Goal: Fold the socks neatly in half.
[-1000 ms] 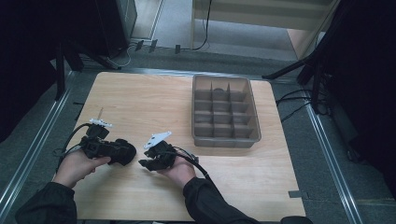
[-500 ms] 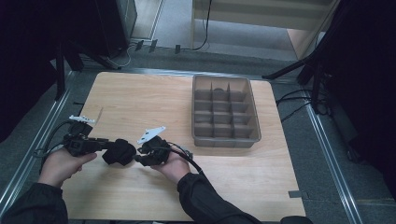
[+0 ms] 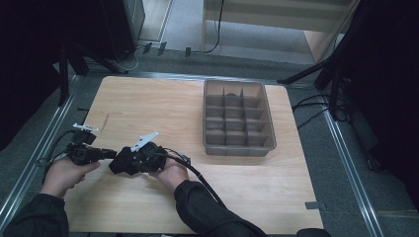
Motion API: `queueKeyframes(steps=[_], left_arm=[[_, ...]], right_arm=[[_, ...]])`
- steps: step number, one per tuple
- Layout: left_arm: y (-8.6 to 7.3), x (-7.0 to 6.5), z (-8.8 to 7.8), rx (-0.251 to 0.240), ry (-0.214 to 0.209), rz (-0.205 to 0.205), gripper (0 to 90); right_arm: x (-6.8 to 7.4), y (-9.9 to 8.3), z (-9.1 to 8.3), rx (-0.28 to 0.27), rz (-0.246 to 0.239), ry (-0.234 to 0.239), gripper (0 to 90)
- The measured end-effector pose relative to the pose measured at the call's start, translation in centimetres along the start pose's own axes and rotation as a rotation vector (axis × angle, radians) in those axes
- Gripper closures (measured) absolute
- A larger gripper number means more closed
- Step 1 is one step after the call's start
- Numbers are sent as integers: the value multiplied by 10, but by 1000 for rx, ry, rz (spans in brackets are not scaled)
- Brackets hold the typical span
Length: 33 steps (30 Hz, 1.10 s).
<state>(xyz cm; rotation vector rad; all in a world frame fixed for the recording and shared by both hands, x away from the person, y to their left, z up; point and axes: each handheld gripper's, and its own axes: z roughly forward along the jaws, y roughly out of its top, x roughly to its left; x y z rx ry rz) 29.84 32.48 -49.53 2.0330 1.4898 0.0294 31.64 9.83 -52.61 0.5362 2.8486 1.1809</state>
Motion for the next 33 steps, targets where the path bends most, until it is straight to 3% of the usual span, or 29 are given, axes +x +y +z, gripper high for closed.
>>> queueKeyframes(steps=[7, 12, 16, 26, 31, 33], left_arm=[[0, -7, 6, 13, -13, 36, 743], [-2, -8, 15, 55, -17, 64, 741], [-5, -7, 22, 78, -21, 75, 737], [-6, -8, 26, 66, -18, 75, 735], [-7, -8, 26, 63, -12, 75, 734], [-7, -8, 26, 62, -7, 78, 735]], right_arm=[[0, -3, 8, 7, -9, -5, 768], [-1, -4, 8, 6, -3, 0, 764], [-3, -3, 4, 6, 25, 27, 699], [-8, 14, -19, -56, -3, -6, 654], [-7, 26, -18, -75, -6, -25, 610], [-7, 29, -14, -84, 15, -20, 594]])
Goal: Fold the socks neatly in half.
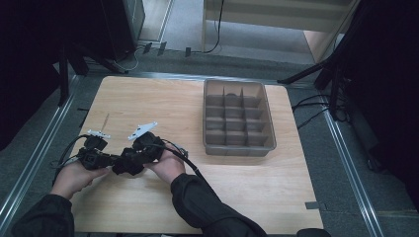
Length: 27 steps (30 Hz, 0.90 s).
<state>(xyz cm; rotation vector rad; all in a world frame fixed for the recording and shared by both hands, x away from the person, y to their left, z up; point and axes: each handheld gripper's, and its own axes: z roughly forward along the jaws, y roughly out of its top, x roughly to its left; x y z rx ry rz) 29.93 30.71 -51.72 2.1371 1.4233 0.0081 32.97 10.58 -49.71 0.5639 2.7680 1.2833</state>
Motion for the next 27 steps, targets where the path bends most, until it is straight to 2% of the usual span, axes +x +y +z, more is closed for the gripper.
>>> queueKeyframes(steps=[2, 5, 6, 8, 9, 11, 16, 20, 23, 27], left_arm=[[0, 0, 0, 1, 3, 0, 737], [0, 1, 0, 6, 7, 0, 749], [0, 0, 0, 7, 11, 0, 753], [0, 0, 1, 8, 16, 3, 755], [-1, 0, 0, 11, 19, 7, 756], [-1, -1, 1, 12, 42, 17, 767], [-2, -1, 1, 16, 65, 8, 771], [-3, -2, 2, 20, 58, 7, 770], [-2, -3, 2, 24, 64, 19, 770], [-2, -3, 3, 25, 63, 16, 764]], right_arm=[[1, -2, 6, 1, 21, -5, 578], [2, -8, 16, 54, 29, -5, 565], [3, -11, 18, 66, 19, -6, 594], [5, -16, 20, 88, 6, -7, 707], [7, -19, 20, 106, -14, -19, 818], [9, -21, 19, 112, -29, -27, 875], [9, -16, 6, 106, -40, -27, 891], [10, -15, -5, 93, -46, -29, 892], [10, -22, -5, 107, -50, -37, 892], [8, -35, 0, 114, -23, -29, 890]])
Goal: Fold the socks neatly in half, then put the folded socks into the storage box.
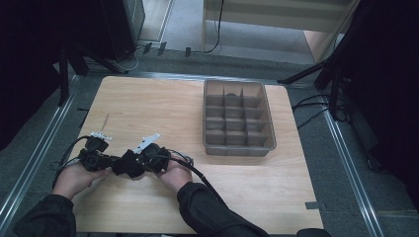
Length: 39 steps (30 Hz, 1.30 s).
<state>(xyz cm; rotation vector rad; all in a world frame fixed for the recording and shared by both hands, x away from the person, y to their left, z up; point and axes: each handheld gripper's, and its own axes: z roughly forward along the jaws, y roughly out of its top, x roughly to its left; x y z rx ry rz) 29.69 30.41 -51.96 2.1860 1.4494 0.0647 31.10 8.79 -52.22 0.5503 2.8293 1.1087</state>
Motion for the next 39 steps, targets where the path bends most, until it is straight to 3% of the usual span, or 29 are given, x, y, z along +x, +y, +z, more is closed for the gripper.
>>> queueKeyframes(steps=[5, 12, 17, 26, 31, 39], left_arm=[[0, 3, 0, -3, -23, -21, 758], [0, 2, -5, -1, -47, -35, 695], [0, 0, -13, -35, -54, -45, 618], [-6, 7, -26, -94, -24, -72, 557], [-13, 17, -33, -133, -15, -92, 534], [-17, 25, -39, -166, -38, -110, 534]], right_arm=[[-3, -7, 4, -27, 25, 15, 867], [-5, -4, -1, -42, 22, 16, 743], [-7, -1, -9, -77, 16, 20, 654], [-2, 9, -20, -112, -1, 27, 633], [2, 13, -17, -111, -13, 42, 609], [6, 21, -6, -106, -6, 53, 543]])
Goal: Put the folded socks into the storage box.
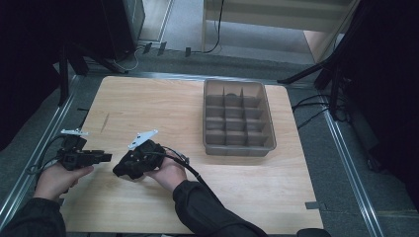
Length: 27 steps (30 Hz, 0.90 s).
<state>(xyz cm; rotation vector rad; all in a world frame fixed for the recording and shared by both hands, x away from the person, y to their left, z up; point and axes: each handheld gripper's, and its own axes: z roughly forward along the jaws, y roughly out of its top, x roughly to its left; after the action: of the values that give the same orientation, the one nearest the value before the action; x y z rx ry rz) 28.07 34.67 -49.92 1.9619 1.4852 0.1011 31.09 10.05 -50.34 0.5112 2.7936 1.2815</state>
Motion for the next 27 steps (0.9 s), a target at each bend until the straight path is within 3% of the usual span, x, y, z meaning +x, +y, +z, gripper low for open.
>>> queueKeyframes(steps=[7, 9, 11, 20, 27], left_arm=[[-1, 2, -2, -9, -6, -1, 535], [-2, 3, -2, -7, -7, -5, 535], [-2, 3, -2, -6, -8, -8, 535], [-3, 3, -1, 8, -7, -7, 533], [-3, 4, 0, 14, -8, -10, 530]], right_arm=[[-4, -4, 17, 31, 14, -9, 445], [-6, -6, 21, 38, 51, -5, 433], [-7, -7, 24, 43, 56, -3, 420], [-4, -12, 31, 71, 15, -9, 384], [-3, -17, 33, 59, -8, -20, 394]])
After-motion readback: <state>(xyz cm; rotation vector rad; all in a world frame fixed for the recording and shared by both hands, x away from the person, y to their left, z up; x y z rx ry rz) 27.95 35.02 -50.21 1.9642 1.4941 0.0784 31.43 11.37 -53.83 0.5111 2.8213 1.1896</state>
